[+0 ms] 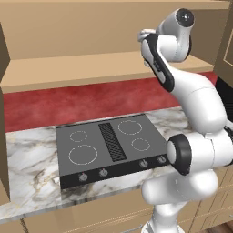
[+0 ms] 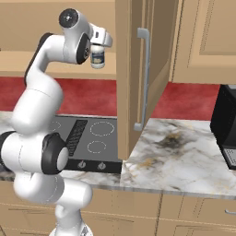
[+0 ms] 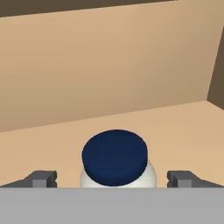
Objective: Move the ketchup and mayonnaise from the cabinet to the dining counter.
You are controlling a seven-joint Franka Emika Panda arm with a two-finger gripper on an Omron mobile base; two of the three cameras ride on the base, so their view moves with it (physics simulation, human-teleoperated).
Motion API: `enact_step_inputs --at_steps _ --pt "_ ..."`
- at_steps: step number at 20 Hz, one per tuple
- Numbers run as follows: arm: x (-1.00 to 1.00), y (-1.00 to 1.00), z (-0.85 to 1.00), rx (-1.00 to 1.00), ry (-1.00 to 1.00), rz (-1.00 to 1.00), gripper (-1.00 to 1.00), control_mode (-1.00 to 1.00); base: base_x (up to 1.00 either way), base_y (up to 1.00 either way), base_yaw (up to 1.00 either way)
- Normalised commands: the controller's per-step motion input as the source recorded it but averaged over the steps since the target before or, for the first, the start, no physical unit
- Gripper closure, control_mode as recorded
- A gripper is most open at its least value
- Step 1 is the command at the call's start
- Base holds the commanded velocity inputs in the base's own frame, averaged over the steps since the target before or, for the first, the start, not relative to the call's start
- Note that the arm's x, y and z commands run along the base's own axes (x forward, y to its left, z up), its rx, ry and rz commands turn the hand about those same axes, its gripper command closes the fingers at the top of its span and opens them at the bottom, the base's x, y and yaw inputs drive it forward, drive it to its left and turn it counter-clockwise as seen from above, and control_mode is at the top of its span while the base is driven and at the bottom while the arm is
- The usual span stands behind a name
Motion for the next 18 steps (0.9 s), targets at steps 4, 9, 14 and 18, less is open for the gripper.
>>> enact_step_inputs --at_steps 4,9,14,18 --pt "0.30 0.05 -0.03 0.00 0.00 0.00 -1.00 -1.00 0.00 0.00 0.00" --pt "0.25 0.03 -0.06 0.00 0.02 0.00 -1.00 -1.00 0.00 0.00 0.00" --pt "0.17 0.01 -0.08 0.00 0.05 0.00 -1.00 -1.00 0.00 0.00 0.00" --pt "0.12 0.02 -0.04 0.00 0.01 0.00 -1.00 -1.00 0.00 0.00 0.00"
